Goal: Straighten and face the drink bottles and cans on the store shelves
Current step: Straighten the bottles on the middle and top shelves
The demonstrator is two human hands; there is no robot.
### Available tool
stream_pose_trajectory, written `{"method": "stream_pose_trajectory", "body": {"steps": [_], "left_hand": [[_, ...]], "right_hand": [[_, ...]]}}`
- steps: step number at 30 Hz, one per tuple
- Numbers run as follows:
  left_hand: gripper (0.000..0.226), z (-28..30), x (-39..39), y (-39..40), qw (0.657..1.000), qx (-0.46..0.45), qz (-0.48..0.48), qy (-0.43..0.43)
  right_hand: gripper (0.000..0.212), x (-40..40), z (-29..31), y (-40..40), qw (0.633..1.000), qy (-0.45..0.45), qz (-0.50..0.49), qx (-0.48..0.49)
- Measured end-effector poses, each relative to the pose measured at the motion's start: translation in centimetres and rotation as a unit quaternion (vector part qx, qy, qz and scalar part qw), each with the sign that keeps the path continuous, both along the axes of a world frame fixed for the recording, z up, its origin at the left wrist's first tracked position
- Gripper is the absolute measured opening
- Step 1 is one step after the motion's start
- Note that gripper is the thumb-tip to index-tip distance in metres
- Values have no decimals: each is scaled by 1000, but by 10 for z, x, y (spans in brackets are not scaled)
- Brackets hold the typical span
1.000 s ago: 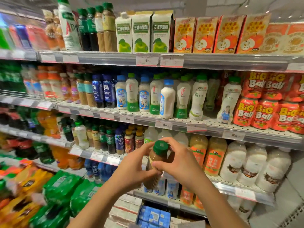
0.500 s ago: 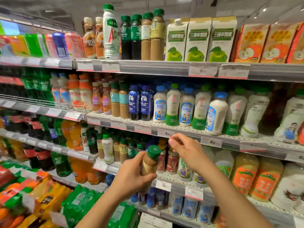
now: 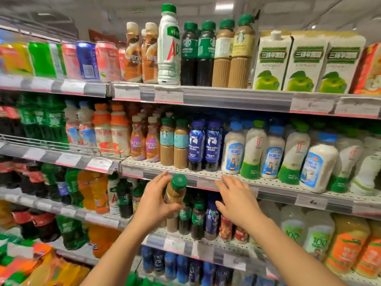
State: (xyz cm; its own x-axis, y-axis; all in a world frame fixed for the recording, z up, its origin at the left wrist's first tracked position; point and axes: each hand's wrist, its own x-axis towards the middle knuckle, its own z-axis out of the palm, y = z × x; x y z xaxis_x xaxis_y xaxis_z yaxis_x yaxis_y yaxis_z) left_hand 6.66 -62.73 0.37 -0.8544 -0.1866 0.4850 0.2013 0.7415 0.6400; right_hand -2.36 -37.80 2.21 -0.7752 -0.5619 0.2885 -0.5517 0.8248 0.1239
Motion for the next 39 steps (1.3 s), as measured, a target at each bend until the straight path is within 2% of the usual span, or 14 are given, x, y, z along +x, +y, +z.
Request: {"method": "stream_pose_trajectory", "body": {"steps": [5,9,15,19,27,33,39], "left_hand": [[90,-4,-25,-18,999,31,15,16],[93,-3,-41,-16,999,48,-3,13],[92,-5,-53,-11,1000,18,0,-17],[88,-5,-51,-13,999,-14,-3,-31],[95,-25,-54,-2,992,-115,25,-42],[96,-28,-35,44,992,-121,43,-11],[101,-56,16,66,994,-59,75,-59]], "right_hand": [[61,-7,-17,4,999,49,-13,-4],[48,-9,-22,3,997,80,-6,-15],[46,-10,-34,6,997,72,-3,-34],[41,-6,-36,8,998,41,28,-47],[32,4,-33,15,997,6,65,-46],[44,11,-43,41,992,-53,100,-47],[52,16,-88,65,975,-156,155,-12]]}}
